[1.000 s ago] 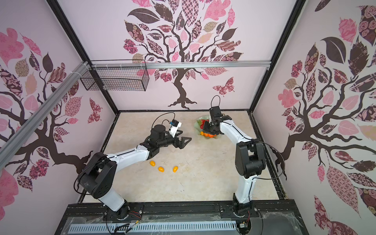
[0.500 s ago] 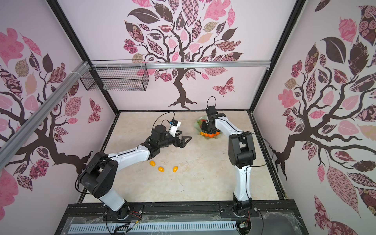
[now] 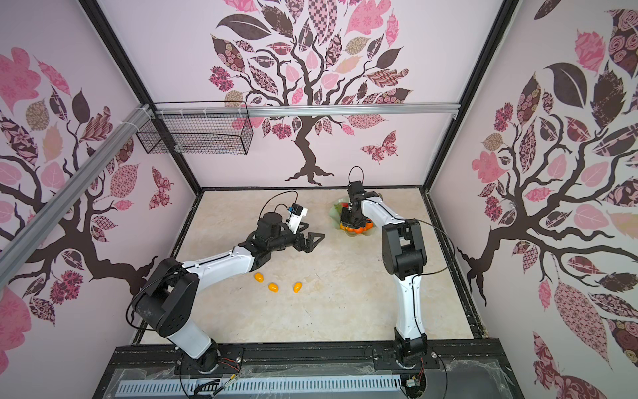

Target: Place and organize the fake fruits in the fruit bowl

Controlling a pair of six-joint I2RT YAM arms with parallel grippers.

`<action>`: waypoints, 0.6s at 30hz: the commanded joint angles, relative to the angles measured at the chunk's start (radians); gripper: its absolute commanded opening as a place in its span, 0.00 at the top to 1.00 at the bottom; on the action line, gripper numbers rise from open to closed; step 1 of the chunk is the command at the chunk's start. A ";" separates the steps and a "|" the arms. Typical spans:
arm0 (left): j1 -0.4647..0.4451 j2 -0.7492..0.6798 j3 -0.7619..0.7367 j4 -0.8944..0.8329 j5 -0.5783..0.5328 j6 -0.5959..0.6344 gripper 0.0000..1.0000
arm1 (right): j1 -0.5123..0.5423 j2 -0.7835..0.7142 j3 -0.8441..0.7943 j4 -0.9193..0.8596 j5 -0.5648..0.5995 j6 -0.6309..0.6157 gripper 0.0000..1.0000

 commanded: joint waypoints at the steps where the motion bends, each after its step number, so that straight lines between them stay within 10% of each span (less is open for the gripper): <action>1: -0.003 -0.030 0.052 -0.015 0.020 0.023 0.01 | -0.004 0.039 0.037 -0.036 -0.008 -0.013 0.71; 18: -0.003 -0.099 0.063 -0.116 0.250 0.188 0.01 | -0.004 -0.111 -0.036 0.011 0.057 -0.006 0.64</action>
